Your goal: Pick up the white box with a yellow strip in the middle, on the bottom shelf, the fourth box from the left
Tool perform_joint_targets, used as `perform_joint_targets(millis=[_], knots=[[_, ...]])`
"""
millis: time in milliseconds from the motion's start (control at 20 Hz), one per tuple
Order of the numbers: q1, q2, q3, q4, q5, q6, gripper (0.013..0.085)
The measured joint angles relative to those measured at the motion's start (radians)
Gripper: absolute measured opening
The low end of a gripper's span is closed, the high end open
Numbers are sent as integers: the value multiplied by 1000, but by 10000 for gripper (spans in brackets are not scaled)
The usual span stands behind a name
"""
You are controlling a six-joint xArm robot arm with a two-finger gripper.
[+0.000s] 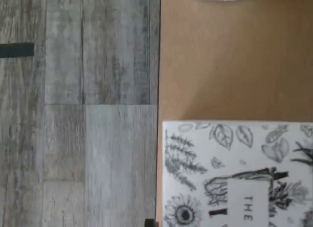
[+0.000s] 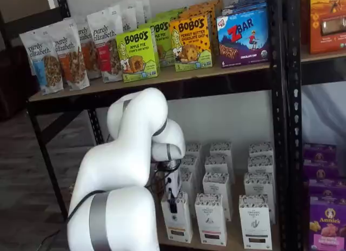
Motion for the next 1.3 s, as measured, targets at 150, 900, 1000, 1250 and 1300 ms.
perform_joint_targets(millis=[150,900,1000,1250,1300], knots=[[0,-6,11,-3,-7,2,650],[-1,-34,56,11,-21,-11,490],[-1,-46,74,11,-23,-11,490],[2,-90,147,5,-45,-5,490],[3,-99,163,6,-50,-5,490]])
